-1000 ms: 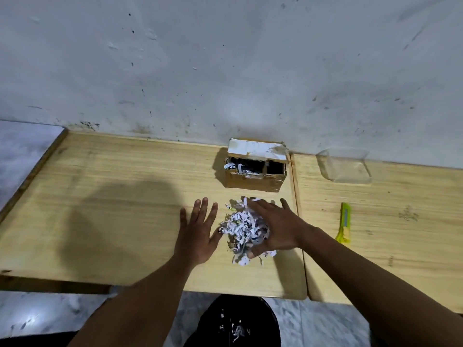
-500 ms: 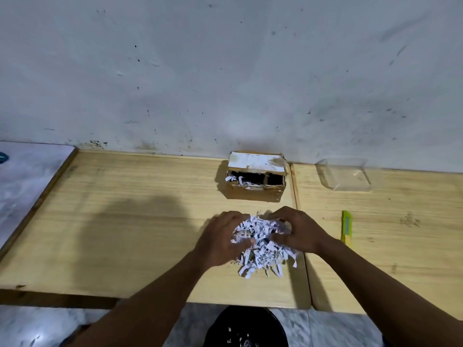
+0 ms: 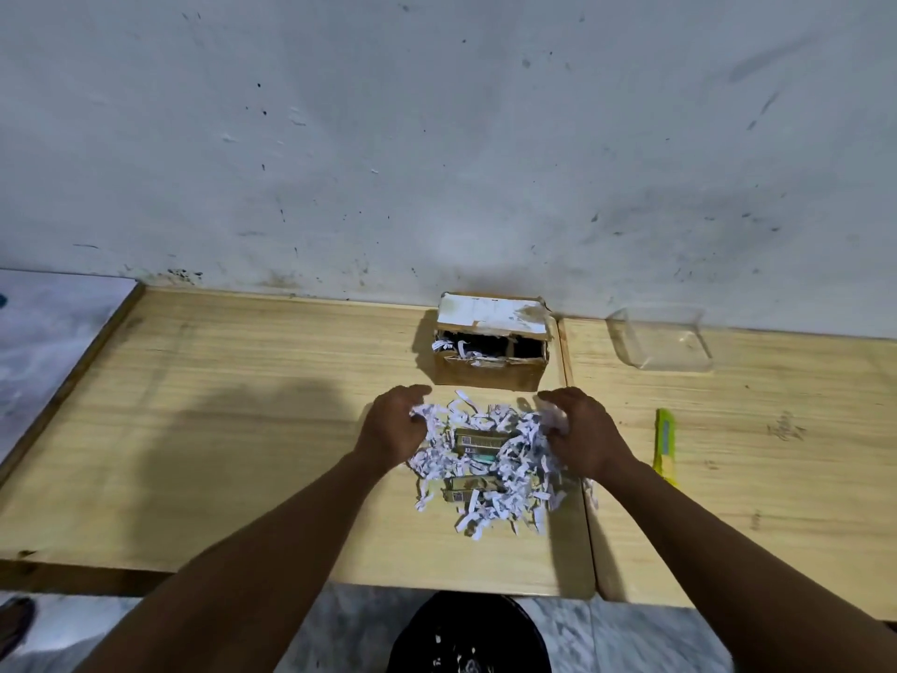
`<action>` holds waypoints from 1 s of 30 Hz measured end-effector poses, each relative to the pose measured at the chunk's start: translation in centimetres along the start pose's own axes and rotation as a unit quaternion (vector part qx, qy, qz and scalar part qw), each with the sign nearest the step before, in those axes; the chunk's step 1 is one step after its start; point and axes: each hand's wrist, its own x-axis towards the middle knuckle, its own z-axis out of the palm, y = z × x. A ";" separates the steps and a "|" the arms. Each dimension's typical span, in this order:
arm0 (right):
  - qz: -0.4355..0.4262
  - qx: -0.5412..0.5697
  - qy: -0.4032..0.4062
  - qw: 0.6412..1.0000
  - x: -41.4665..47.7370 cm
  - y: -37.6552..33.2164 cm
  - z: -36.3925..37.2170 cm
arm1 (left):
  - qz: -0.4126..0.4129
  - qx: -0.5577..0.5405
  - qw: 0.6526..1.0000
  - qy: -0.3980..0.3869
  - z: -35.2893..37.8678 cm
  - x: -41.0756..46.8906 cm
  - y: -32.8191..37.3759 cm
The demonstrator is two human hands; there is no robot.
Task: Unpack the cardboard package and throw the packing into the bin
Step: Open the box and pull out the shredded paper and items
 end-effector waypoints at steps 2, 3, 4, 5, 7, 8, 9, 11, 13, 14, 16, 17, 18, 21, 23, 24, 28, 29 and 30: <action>-0.019 0.000 0.029 0.999 -0.8 -0.6 -0.1 | 0.010 0.016 0.999 0.032 -0.1 -0.3 0.5; -0.058 0.011 0.037 0.998 -1.1 -1.2 0.0 | 0.050 0.038 0.998 0.023 0.1 -0.5 1.0; -0.103 0.016 0.021 0.994 -1.6 -2.0 0.1 | 0.101 0.059 0.993 -0.008 0.4 -0.9 1.4; -0.148 0.006 -0.005 0.989 -2.1 -2.7 0.3 | 0.147 0.082 0.985 -0.048 0.7 -1.3 1.8; -0.212 -0.045 -0.045 0.975 -2.8 -3.3 1.4 | 0.206 0.119 0.966 -0.099 1.5 -2.0 2.1; -0.217 -0.059 -0.056 0.973 -3.0 -3.2 1.9 | 0.213 0.128 0.963 -0.101 1.9 -2.2 1.9; -0.212 -0.058 -0.061 0.974 -3.2 -3.0 2.3 | 0.208 0.129 0.965 -0.094 2.0 -2.3 1.6; -0.191 -0.046 -0.069 0.978 -3.3 -2.4 2.3 | 0.185 0.119 0.973 -0.071 1.9 -2.6 0.8; -0.163 -0.056 -0.096 0.980 -3.3 -1.8 1.4 | 0.178 0.117 0.975 -0.055 1.5 -2.7 -0.7; -0.153 -0.066 -0.110 0.980 -3.2 -1.3 1.0 | 0.173 0.125 0.976 -0.053 1.2 -2.7 -1.4; -0.133 -0.073 -0.126 0.980 -3.2 -0.4 0.2 | 0.163 0.152 0.974 -0.045 0.5 -2.8 -2.2; -0.116 -0.078 -0.118 0.983 -3.1 0.0 -0.1 | 0.160 0.163 0.973 -0.032 0.3 -2.8 -2.4; -0.095 -0.095 -0.100 0.986 -3.0 0.4 -0.4 | 0.155 0.168 0.973 -0.015 0.1 -2.8 -2.4; -0.024 -0.189 -0.042 0.981 -2.9 1.0 -0.6 | 0.147 0.148 0.977 0.041 0.2 -2.9 -1.4; -0.021 -0.185 -0.003 0.982 -3.0 0.5 -0.1 | 0.131 0.141 0.980 0.040 0.9 -3.1 -0.3; -0.031 -0.165 0.011 0.986 -3.1 -0.1 0.3 | 0.108 0.151 0.982 0.019 1.3 -3.2 0.2; -0.026 -0.087 -0.032 0.995 -3.4 -2.3 2.2 | 0.022 0.216 0.966 -0.137 2.8 -3.6 0.9; -0.026 -0.066 -0.043 0.997 -3.5 -2.4 2.5 | 0.029 0.231 0.961 -0.152 2.9 -3.7 0.7; -0.038 -0.046 -0.049 0.997 -3.6 -2.2 2.7 | 0.038 0.247 0.954 -0.163 3.0 -3.9 0.2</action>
